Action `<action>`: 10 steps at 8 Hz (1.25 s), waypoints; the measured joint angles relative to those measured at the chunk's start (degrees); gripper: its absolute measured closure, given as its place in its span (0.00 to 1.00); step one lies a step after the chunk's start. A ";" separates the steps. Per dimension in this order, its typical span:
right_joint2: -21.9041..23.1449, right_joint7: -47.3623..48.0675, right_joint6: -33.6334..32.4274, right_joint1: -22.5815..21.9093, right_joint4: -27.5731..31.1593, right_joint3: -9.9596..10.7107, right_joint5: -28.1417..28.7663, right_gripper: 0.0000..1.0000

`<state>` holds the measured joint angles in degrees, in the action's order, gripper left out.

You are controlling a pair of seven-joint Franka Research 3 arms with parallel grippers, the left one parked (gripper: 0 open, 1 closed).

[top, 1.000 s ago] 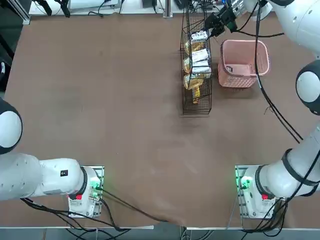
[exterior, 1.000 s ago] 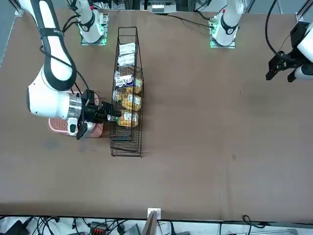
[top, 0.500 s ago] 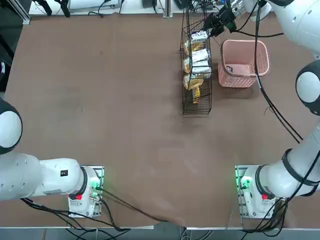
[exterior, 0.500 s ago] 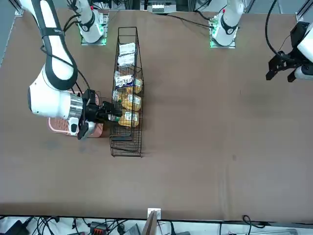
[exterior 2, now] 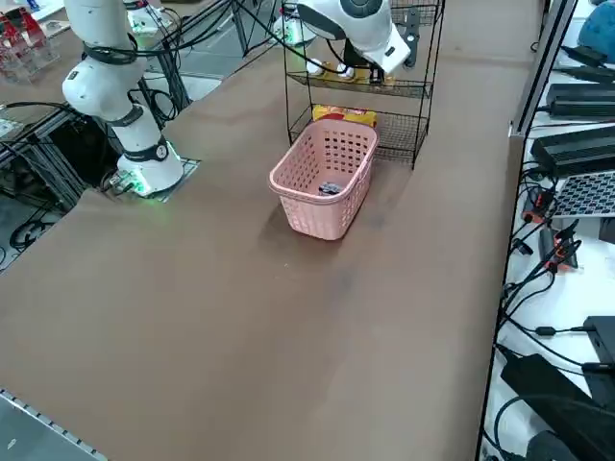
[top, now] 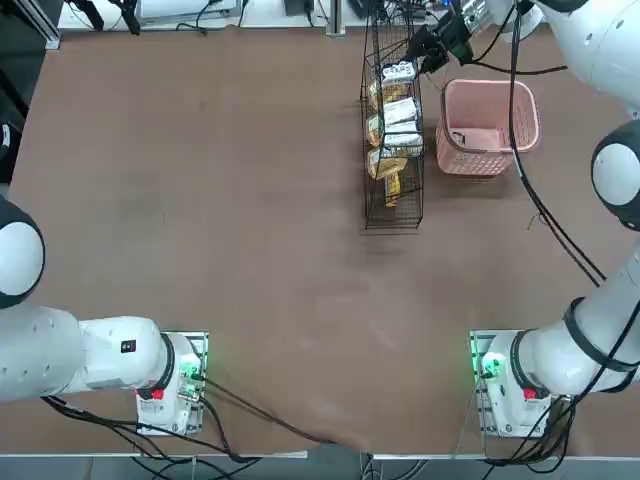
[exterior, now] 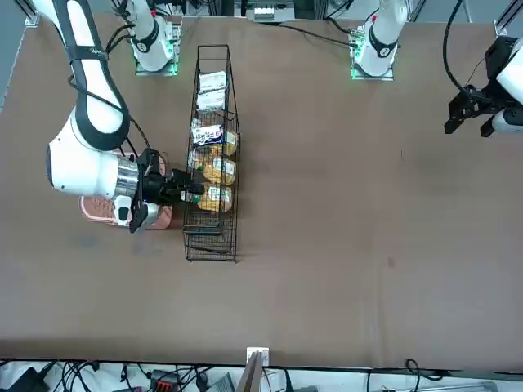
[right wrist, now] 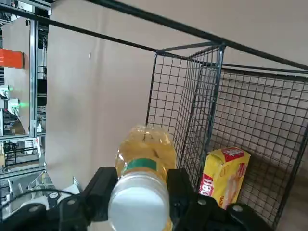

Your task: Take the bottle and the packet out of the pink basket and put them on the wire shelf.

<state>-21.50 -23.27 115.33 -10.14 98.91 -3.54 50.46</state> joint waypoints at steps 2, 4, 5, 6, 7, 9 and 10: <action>0.00 -0.01 0.00 -0.01 -0.19 -0.05 0.01 0.34; 0.02 -0.01 0.00 -0.01 -0.53 -0.06 0.01 0.26; 0.02 -0.03 0.00 0.00 -0.66 -0.06 0.00 0.26; 0.03 -0.08 0.00 0.01 -0.82 -0.03 -0.44 0.24; 0.08 -0.26 0.00 0.04 -1.00 0.13 -1.46 0.20; 0.22 -0.74 -0.02 0.10 -1.60 1.05 -3.17 0.07; 0.44 -1.50 -0.09 0.15 -1.83 2.04 -3.37 0.02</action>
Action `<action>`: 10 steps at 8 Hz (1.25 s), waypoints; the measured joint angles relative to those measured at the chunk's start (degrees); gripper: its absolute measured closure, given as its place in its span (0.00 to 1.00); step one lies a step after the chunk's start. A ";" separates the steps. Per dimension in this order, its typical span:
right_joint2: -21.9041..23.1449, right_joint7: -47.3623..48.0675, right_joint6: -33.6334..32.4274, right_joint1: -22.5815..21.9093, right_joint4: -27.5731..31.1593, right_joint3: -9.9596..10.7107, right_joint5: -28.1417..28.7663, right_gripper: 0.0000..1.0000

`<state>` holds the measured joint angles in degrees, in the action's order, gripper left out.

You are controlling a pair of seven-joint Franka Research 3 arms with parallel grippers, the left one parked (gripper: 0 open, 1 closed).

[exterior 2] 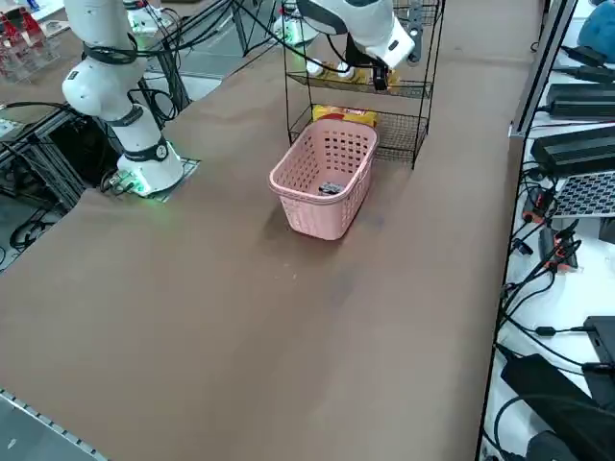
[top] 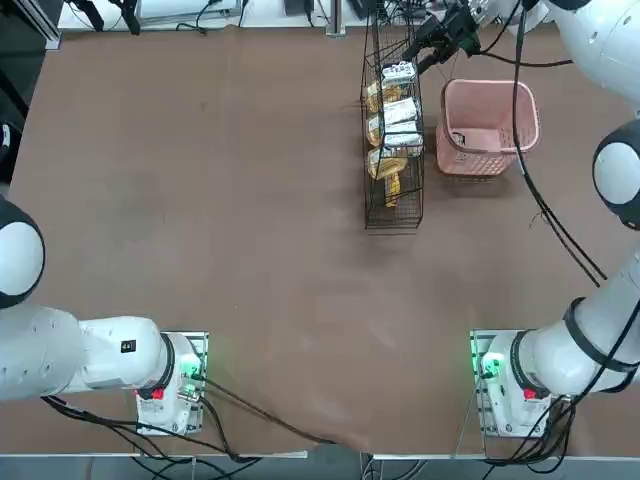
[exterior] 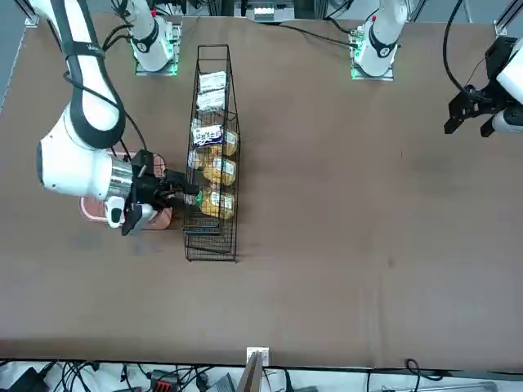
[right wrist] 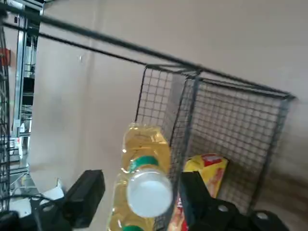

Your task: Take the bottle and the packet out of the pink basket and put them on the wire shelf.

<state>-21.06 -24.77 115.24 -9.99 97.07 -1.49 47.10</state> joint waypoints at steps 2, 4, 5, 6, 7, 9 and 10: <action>1.01 -0.75 -0.22 0.16 -0.19 2.00 -1.76 0.00; 2.16 -1.91 -1.17 0.22 -0.24 4.72 -2.58 0.00; 2.60 -2.54 -3.67 0.32 -0.22 6.55 -4.03 0.00; 2.80 -2.75 -5.69 0.45 -0.11 8.25 -8.40 0.00; 2.98 -2.69 -6.35 0.75 0.42 9.32 -14.48 0.00; 3.52 -1.87 -6.47 1.27 2.66 11.18 -21.64 0.00; 3.78 -0.35 -6.45 1.49 4.03 11.92 -23.74 0.00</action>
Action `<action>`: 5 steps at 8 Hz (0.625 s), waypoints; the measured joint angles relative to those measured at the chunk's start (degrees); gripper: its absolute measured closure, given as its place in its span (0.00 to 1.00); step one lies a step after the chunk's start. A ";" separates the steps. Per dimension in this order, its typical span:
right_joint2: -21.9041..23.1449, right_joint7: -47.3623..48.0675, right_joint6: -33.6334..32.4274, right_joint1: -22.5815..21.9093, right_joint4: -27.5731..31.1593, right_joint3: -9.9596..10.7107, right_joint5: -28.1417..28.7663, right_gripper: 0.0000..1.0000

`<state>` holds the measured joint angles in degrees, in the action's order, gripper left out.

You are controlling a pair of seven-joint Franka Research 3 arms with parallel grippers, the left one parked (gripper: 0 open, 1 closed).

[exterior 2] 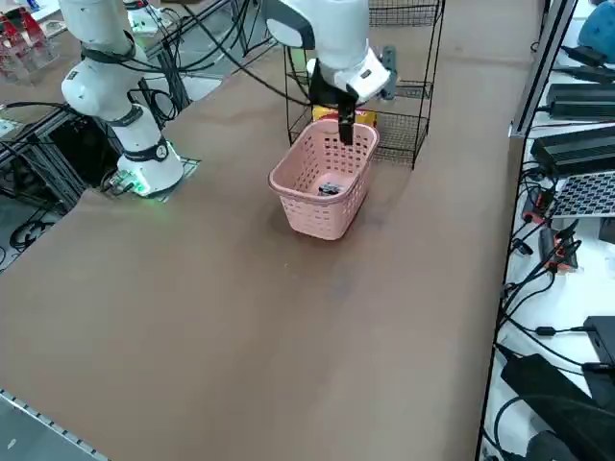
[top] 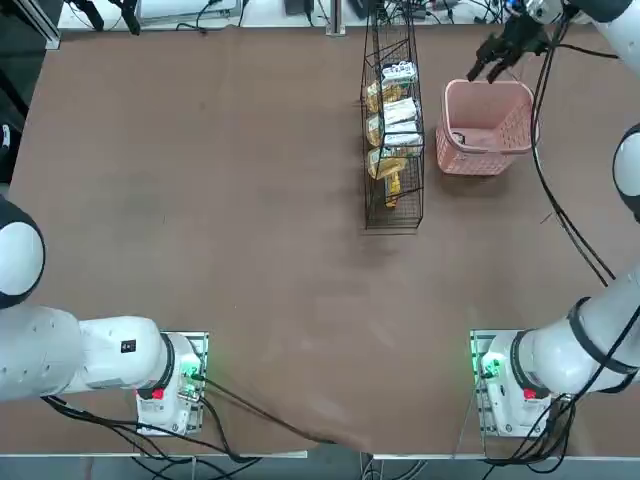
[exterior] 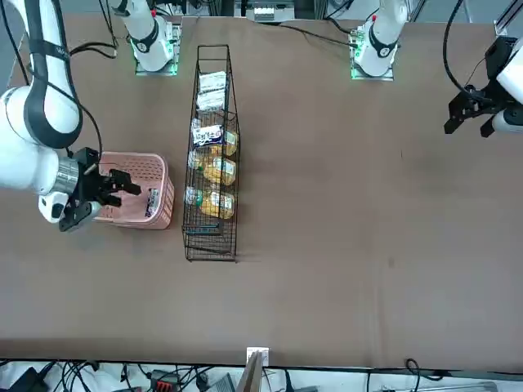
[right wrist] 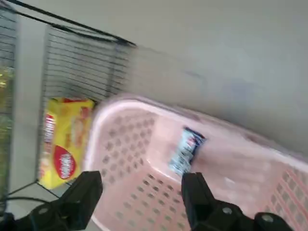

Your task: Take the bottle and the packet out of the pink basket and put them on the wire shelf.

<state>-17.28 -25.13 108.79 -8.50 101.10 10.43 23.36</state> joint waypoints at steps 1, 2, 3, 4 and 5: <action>0.20 3.34 0.71 0.11 1.67 0.24 -2.06 0.00; 0.48 7.88 2.86 0.07 3.96 0.08 -3.99 0.00; 0.62 11.51 5.94 0.00 6.47 -0.56 -5.02 0.00; 0.72 14.71 10.20 -0.05 9.26 -1.95 -5.73 0.00; 1.01 18.56 14.96 -0.12 12.26 -3.82 -7.22 0.00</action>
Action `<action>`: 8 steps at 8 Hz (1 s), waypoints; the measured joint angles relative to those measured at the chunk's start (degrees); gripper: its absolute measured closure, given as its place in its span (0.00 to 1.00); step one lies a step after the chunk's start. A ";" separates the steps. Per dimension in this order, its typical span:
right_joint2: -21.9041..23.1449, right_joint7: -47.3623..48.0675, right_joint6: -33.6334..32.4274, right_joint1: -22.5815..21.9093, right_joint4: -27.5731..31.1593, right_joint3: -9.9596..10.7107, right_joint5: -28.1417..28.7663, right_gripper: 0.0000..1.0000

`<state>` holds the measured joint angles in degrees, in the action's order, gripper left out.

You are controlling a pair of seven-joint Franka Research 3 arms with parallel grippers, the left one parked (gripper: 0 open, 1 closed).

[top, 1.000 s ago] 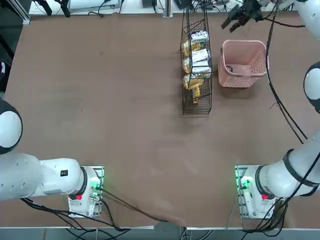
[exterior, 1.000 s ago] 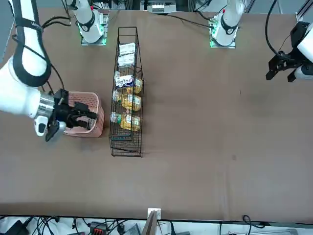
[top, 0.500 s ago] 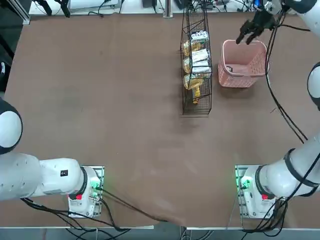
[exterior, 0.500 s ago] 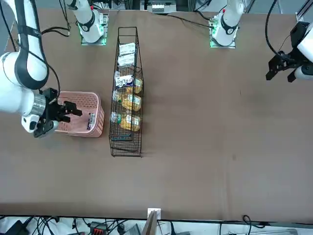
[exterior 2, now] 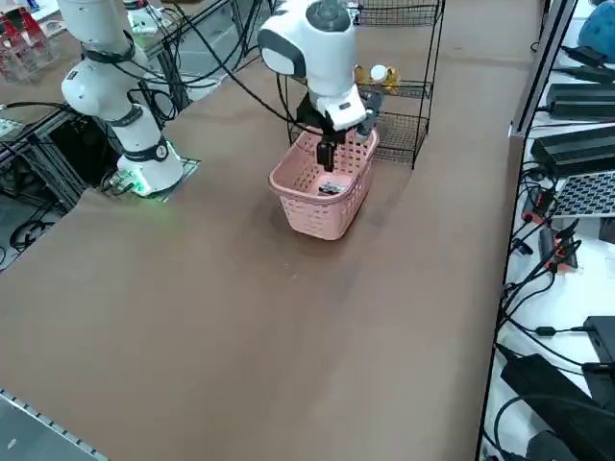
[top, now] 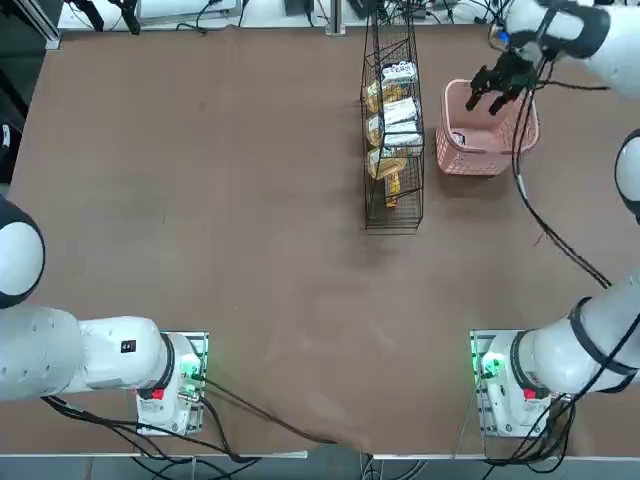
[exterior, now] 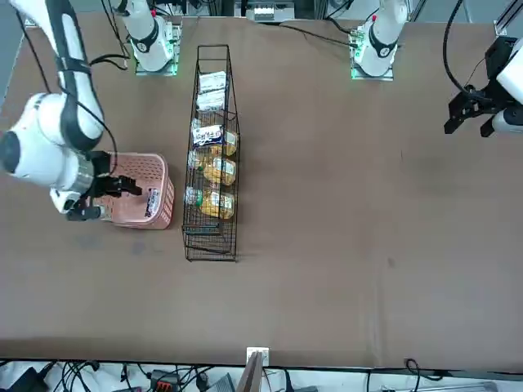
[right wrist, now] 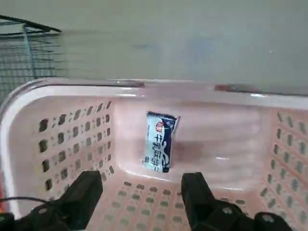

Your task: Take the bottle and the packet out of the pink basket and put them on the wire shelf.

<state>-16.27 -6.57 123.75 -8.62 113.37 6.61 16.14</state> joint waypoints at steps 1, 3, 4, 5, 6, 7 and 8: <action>0.48 4.59 3.60 -0.11 2.67 -2.17 -2.78 0.00; 1.28 10.91 7.71 -0.48 6.03 -4.84 -7.97 0.00; 1.44 11.41 10.02 -0.50 7.76 -5.27 -9.40 0.00; 1.54 11.45 12.76 -0.47 9.85 -5.30 -10.17 0.00; 1.55 11.45 15.47 -0.45 11.98 -5.30 -10.52 0.00; 1.55 11.45 17.52 -0.45 13.82 -5.32 -10.64 0.00; 1.56 11.45 18.57 -0.46 14.92 -5.42 -10.66 0.00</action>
<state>-14.71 4.88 142.32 -9.08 128.29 1.20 5.48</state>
